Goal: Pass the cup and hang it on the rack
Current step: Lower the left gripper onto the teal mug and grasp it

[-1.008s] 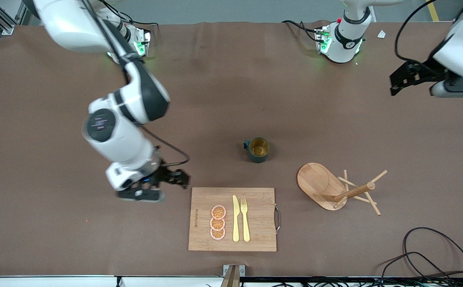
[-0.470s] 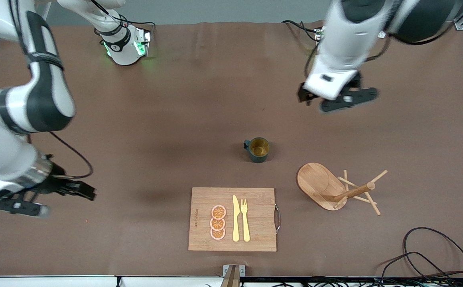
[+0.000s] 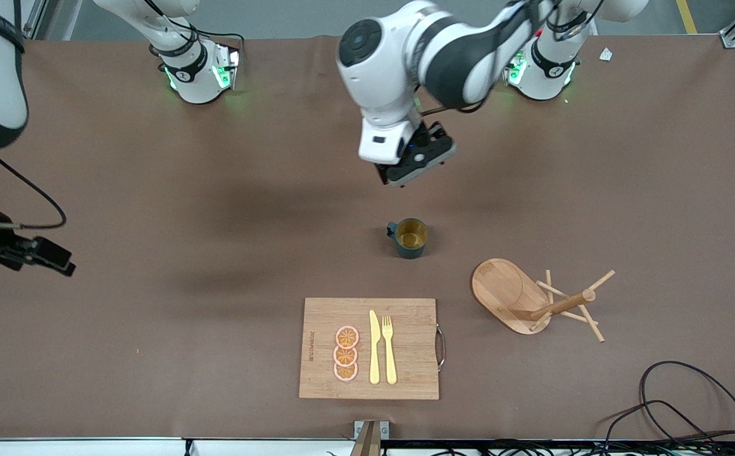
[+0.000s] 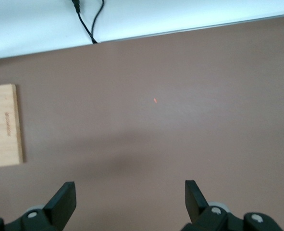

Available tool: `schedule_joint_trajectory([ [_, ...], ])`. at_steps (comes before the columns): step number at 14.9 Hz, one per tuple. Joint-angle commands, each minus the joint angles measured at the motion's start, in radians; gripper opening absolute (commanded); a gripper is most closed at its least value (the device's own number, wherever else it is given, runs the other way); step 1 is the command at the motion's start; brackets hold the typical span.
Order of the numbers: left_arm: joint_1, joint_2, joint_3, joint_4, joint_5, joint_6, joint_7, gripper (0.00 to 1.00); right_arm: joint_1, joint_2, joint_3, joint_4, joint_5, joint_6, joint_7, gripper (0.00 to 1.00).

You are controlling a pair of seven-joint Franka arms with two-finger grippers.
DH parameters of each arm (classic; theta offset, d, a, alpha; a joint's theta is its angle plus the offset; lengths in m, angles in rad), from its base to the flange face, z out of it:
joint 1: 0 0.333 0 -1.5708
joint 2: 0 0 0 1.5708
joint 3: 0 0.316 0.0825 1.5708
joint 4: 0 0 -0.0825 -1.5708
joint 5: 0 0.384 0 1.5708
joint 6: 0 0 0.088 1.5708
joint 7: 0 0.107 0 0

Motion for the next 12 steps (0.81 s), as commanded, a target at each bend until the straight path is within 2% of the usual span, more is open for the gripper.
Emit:
schedule_joint_trajectory([
  [1, -0.07, 0.127, 0.011, 0.097, 0.107, 0.003, -0.134, 1.0, -0.044, -0.11, 0.02, -0.148, 0.001, 0.016, -0.026, 1.0],
  [3, -0.109, 0.195, 0.017, 0.126, 0.162, 0.014, -0.215, 1.0, -0.042, -0.113, 0.021, -0.143, 0.001, -0.076, -0.089, 1.0],
  [6, -0.173, 0.296, 0.037, 0.146, 0.306, 0.047, -0.39, 1.0, -0.053, -0.109, 0.018, -0.088, 0.001, -0.13, -0.345, 1.0],
  [9, -0.28, 0.368, 0.161, 0.198, 0.332, 0.05, -0.508, 1.0, -0.059, -0.095, 0.018, 0.006, -0.02, -0.13, -0.408, 1.0],
  [12, -0.327, 0.445, 0.229, 0.267, 0.332, 0.055, -0.592, 1.0, -0.042, -0.095, 0.023, 0.031, -0.019, -0.162, -0.372, 1.0],
])
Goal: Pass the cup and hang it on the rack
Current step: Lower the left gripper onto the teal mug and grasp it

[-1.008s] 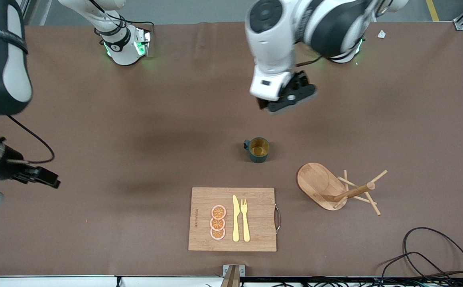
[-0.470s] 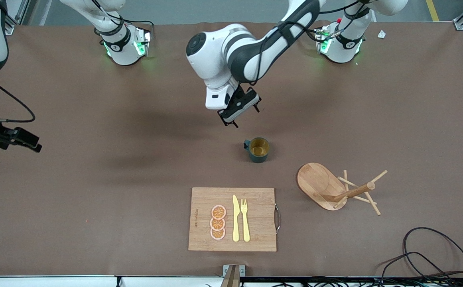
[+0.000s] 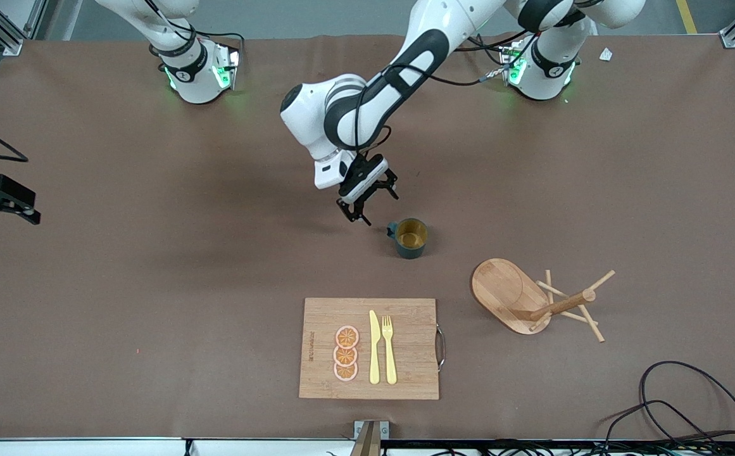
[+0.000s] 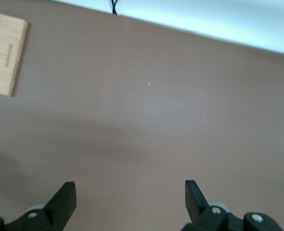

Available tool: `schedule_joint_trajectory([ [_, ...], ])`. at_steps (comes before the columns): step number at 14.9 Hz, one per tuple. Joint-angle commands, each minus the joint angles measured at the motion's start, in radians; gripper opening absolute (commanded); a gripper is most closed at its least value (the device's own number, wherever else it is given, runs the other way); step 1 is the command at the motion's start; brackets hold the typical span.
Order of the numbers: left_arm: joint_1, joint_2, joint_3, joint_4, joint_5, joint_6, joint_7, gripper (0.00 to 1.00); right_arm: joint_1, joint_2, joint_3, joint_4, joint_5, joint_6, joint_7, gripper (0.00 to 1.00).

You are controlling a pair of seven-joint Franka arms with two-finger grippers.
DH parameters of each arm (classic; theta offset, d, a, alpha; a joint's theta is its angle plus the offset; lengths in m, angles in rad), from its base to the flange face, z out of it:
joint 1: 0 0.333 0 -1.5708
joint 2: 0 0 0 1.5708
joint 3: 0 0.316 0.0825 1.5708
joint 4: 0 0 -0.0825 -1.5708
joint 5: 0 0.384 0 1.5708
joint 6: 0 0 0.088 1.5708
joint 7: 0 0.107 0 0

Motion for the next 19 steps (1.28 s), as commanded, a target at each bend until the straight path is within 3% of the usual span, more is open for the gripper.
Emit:
schedule_joint_trajectory([
  [1, -0.023, 0.083, 0.038, 0.105, 0.017, 0.005, -0.074, 1.0, 0.006, -0.003, 0.016, 0.013, -0.015, -0.039, 0.094, 1.0],
  [6, -0.07, 0.146, 0.131, 0.11, 0.017, 0.043, -0.15, 0.9, 0.013, -0.003, 0.015, 0.031, -0.054, -0.048, 0.199, 1.0],
  [14, -0.07, 0.166, 0.13, 0.104, 0.013, 0.022, -0.19, 0.62, -0.009, -0.012, 0.015, 0.028, -0.033, -0.114, 0.191, 1.0],
  [16, -0.07, 0.166, 0.128, 0.104, 0.01, -0.001, -0.19, 0.56, -0.015, -0.012, 0.015, 0.028, 0.007, -0.115, 0.226, 1.0],
  [19, -0.07, 0.163, 0.127, 0.104, -0.021, -0.03, -0.19, 0.4, -0.018, -0.015, 0.01, 0.028, 0.038, -0.125, 0.23, 1.0],
])
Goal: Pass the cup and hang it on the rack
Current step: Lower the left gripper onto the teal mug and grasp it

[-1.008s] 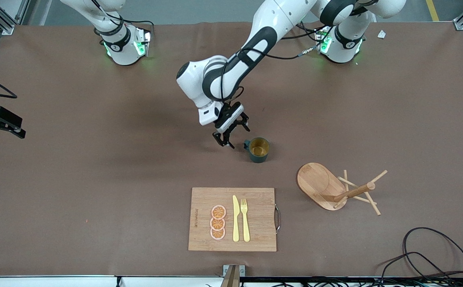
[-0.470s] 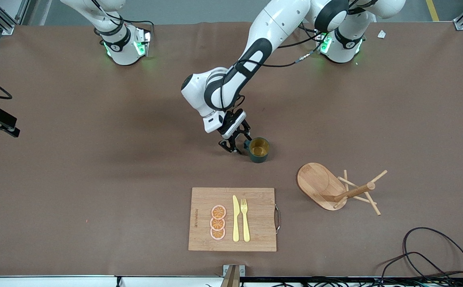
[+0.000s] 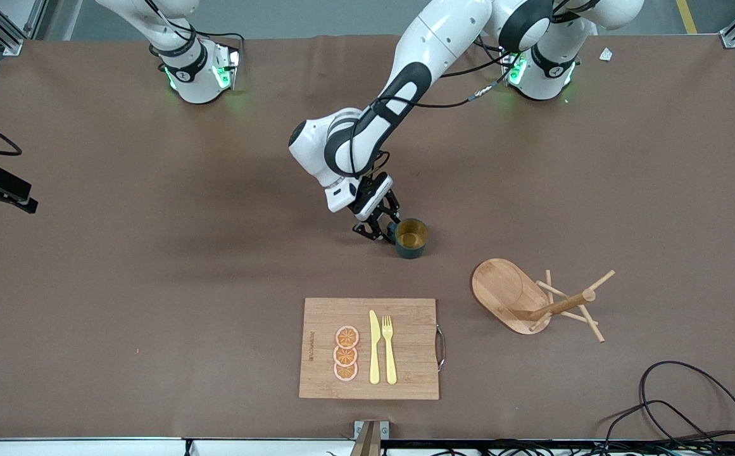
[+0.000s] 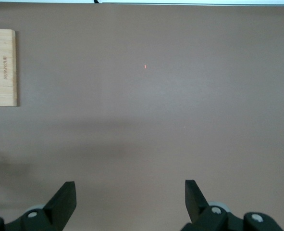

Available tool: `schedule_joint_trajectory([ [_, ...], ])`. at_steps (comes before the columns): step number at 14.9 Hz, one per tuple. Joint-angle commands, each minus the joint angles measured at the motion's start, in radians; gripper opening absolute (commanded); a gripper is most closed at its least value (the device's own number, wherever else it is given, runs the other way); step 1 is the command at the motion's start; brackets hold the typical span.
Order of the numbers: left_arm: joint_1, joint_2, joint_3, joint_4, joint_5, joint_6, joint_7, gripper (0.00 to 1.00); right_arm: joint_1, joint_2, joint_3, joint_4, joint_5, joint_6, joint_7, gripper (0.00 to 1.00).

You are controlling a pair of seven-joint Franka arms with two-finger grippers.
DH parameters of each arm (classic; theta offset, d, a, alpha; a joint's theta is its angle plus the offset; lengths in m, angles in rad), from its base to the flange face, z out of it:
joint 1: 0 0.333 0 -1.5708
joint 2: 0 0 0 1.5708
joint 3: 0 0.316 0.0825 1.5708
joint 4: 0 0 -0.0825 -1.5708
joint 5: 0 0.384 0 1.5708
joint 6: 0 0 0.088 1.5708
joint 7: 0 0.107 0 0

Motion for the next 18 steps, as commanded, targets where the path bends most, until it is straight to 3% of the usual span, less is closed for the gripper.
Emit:
schedule_joint_trajectory([
  [1, -0.013, 0.008, 0.01, 0.029, -0.024, -0.032, -0.006, 0.34, -0.014, -0.014, 0.01, -0.004, 0.017, -0.023, 0.017, 1.0],
  [4, -0.01, 0.002, 0.01, 0.029, -0.025, -0.03, 0.003, 0.17, -0.008, -0.016, 0.015, -0.004, 0.006, -0.024, 0.015, 1.0],
  [9, -0.002, -0.034, 0.01, 0.031, -0.025, -0.028, 0.096, 0.02, -0.008, -0.016, 0.017, -0.004, 0.006, -0.024, 0.015, 1.0],
  [13, 0.05, -0.127, 0.001, 0.029, -0.093, -0.029, 0.179, 0.01, -0.008, -0.016, 0.017, -0.001, 0.006, -0.026, 0.015, 1.0],
  [18, 0.15, -0.286, 0.001, 0.029, -0.289, -0.018, 0.369, 0.0, -0.005, -0.016, 0.018, 0.0, 0.005, -0.024, 0.014, 1.0],
])
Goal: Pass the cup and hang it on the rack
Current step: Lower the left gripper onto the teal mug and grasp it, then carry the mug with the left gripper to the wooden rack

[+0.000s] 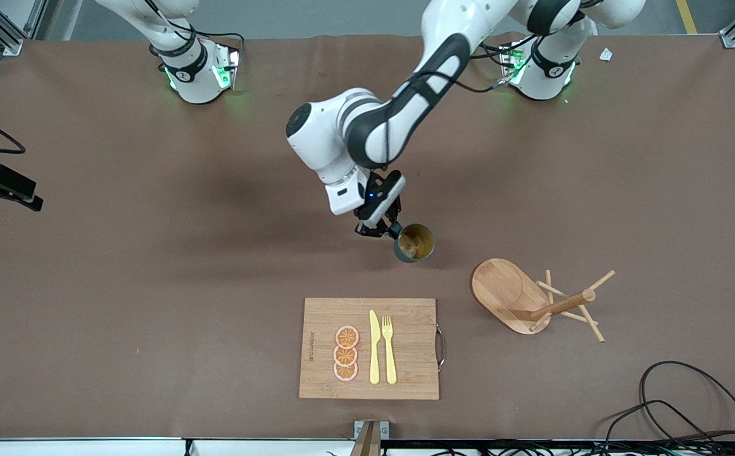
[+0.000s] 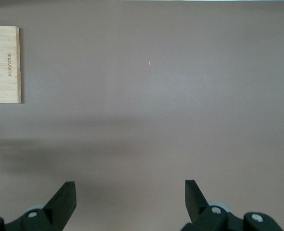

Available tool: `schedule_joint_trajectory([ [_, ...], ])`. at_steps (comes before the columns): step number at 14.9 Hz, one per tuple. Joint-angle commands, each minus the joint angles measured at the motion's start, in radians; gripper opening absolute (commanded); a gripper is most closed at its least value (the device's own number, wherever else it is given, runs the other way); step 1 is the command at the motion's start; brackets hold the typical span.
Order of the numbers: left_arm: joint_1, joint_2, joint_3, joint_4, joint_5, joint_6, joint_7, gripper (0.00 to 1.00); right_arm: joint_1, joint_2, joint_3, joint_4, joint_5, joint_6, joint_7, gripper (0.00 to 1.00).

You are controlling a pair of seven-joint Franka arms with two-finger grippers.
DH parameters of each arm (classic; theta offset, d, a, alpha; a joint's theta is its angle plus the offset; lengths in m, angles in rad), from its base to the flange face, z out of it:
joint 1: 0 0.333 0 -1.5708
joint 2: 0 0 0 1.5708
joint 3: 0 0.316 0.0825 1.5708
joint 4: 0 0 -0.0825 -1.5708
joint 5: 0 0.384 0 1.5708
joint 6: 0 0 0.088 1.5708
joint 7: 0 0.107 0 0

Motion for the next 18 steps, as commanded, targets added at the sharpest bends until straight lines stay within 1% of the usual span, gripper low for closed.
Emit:
schedule_joint_trajectory([
  [1, 0.057, -0.103, -0.001, -0.023, -0.117, -0.001, 0.107, 0.0, 0.002, -0.015, 0.008, -0.001, 0.002, -0.01, 0.011, 1.0],
  [4, 0.149, -0.17, -0.001, -0.023, -0.291, 0.029, 0.213, 0.0, 0.002, -0.014, 0.008, -0.001, 0.002, -0.01, 0.011, 1.0],
  [7, 0.235, -0.216, 0.001, -0.025, -0.453, 0.029, 0.316, 0.01, 0.003, -0.014, 0.01, 0.0, -0.015, -0.01, 0.011, 1.0],
  [10, 0.362, -0.247, 0.001, -0.026, -0.693, 0.029, 0.474, 0.01, 0.003, -0.014, 0.01, 0.0, -0.013, -0.01, 0.011, 1.0],
  [14, 0.54, -0.25, -0.001, -0.032, -1.014, 0.02, 0.676, 0.01, 0.003, -0.014, 0.01, 0.0, -0.015, -0.009, 0.011, 1.0],
  [15, 0.569, -0.25, 0.001, -0.04, -1.074, 0.018, 0.718, 0.01, 0.003, -0.014, 0.01, 0.0, -0.013, -0.009, 0.011, 1.0],
  [18, 0.658, -0.238, -0.001, -0.042, -1.189, -0.026, 0.796, 0.01, 0.003, -0.014, 0.01, 0.0, -0.015, -0.009, 0.011, 1.0],
])
